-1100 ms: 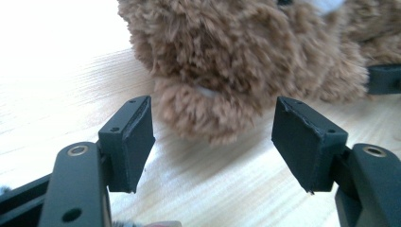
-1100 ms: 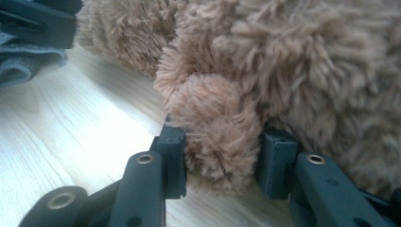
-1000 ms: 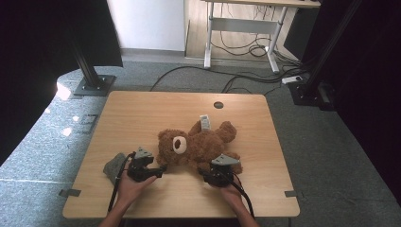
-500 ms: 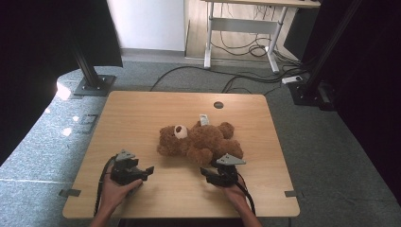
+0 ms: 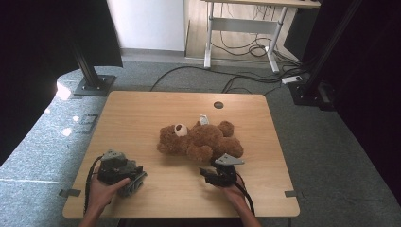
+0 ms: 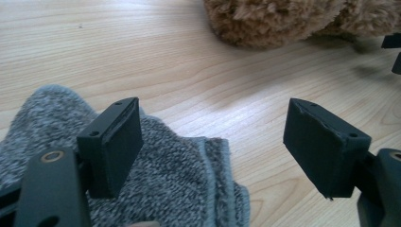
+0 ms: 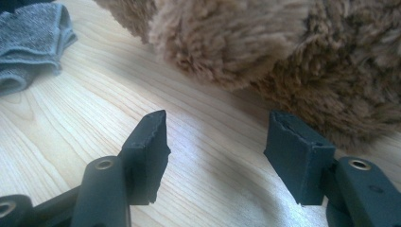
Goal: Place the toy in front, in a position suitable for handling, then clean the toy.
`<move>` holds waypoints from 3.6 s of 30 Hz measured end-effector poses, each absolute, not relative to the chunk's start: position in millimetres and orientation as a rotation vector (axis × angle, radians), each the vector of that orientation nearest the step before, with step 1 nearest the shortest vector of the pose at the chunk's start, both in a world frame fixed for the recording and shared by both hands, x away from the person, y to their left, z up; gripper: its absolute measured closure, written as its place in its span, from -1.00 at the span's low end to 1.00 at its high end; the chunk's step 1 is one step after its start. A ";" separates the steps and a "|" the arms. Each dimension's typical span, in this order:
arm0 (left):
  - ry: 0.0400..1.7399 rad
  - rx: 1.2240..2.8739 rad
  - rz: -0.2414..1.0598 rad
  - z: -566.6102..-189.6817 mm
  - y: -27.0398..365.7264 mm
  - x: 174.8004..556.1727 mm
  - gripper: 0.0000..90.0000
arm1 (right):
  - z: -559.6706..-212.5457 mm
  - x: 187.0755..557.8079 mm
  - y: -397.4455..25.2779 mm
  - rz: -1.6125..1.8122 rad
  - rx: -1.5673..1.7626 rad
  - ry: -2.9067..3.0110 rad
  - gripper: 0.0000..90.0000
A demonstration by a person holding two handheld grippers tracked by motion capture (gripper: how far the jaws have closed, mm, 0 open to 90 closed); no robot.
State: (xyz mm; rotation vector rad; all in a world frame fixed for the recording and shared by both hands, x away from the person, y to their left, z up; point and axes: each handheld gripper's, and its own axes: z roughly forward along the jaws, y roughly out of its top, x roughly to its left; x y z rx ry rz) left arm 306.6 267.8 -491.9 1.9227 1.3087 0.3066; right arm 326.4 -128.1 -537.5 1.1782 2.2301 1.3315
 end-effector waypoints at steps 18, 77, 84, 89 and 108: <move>1.335 1.924 0.342 -498.5 282.1 294.1 -0.55 | -537.3 325.0 -129.5 1.303 1.168 2.222 -0.14; 1.399 1.996 0.452 -529.7 291.0 306.6 0.50 | -482.5 365.5 -199.6 1.281 1.329 1.903 -0.46; 1.342 1.940 0.386 -523.5 289.7 305.1 0.53 | -505.1 372.8 -192.8 1.290 1.365 1.984 -0.15; 1.246 1.853 0.343 -513.0 282.1 302.2 0.53 | -505.8 363.3 -194.1 1.304 1.339 1.987 0.14; 1.000 1.819 0.277 -481.7 196.5 332.1 0.53 | -519.5 339.5 -197.6 1.279 1.284 2.119 0.24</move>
